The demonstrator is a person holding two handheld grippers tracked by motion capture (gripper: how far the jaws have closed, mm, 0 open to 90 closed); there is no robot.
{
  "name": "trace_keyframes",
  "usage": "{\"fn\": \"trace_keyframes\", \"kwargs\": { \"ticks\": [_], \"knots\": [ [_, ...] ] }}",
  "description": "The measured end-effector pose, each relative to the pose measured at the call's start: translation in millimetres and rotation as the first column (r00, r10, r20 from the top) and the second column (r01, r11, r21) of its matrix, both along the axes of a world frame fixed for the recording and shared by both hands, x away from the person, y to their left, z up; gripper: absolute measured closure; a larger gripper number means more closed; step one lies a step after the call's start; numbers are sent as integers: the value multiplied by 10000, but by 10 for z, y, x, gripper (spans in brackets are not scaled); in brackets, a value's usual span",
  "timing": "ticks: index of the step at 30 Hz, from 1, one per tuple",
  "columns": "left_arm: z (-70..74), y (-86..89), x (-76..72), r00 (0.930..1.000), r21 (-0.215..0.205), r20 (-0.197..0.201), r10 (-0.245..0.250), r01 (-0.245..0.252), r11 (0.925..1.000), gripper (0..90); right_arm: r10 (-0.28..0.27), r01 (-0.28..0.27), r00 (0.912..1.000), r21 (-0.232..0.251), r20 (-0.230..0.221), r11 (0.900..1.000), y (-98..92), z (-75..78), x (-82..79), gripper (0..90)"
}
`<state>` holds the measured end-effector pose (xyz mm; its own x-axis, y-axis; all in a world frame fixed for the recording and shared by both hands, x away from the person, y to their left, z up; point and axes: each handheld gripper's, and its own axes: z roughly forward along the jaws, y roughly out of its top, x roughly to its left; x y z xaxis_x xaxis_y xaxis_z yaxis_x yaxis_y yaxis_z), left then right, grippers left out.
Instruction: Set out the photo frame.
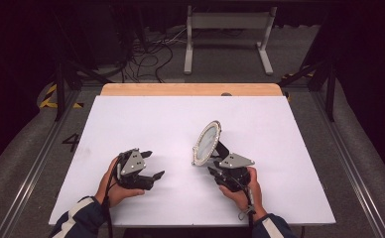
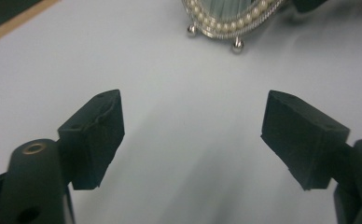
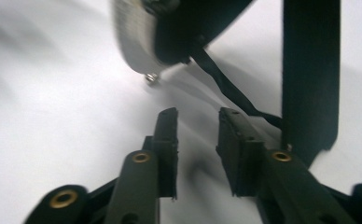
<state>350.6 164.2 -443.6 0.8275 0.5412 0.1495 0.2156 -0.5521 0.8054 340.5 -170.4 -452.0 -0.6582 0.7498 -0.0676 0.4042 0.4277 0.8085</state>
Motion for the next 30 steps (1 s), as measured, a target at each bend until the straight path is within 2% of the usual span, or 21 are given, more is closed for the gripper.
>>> {"fn": "trace_keyframes", "kwargs": {
  "ticks": [1,4,8,13,18,20,22,25,27,30],
  "knots": [
    [-29,35,-25,9997,23,-231,47,-46,10000,188,34,-34,10000,166,16,9999,10,11,-14,627],
    [-88,115,-96,9987,280,-492,109,-95,9996,163,208,-216,9997,556,155,9982,70,40,-57,558],
    [-114,198,-170,9977,297,-669,107,-87,9995,155,271,-291,9992,687,296,9972,152,70,-84,509],
    [-76,221,-169,9979,28,-634,152,-150,9999,150,-72,39,9993,903,360,9959,257,93,-59,474],
    [-115,185,-146,9974,444,-648,305,-277,9986,148,-599,544,9974,1291,391,9901,334,91,-8,456],
    [-121,175,-146,9973,472,-667,293,-262,9985,148,-800,726,9956,1377,493,9878,359,97,8,461],
    [-115,164,-158,9976,407,-680,113,-85,9991,154,-1050,975,9936,1536,414,9833,377,91,27,463],
    [-111,151,-167,9978,407,-654,-75,102,9991,154,-1262,1179,9910,1533,451,9811,410,77,37,462],
    [-127,130,-171,9973,471,-720,-156,190,9987,153,-1460,1374,9876,1329,573,9816,477,58,42,472],
    [-142,128,-162,9965,504,-815,-192,234,9985,153,-1750,1652,9825,1364,633,9768,479,58,84,495]
  ]
}}
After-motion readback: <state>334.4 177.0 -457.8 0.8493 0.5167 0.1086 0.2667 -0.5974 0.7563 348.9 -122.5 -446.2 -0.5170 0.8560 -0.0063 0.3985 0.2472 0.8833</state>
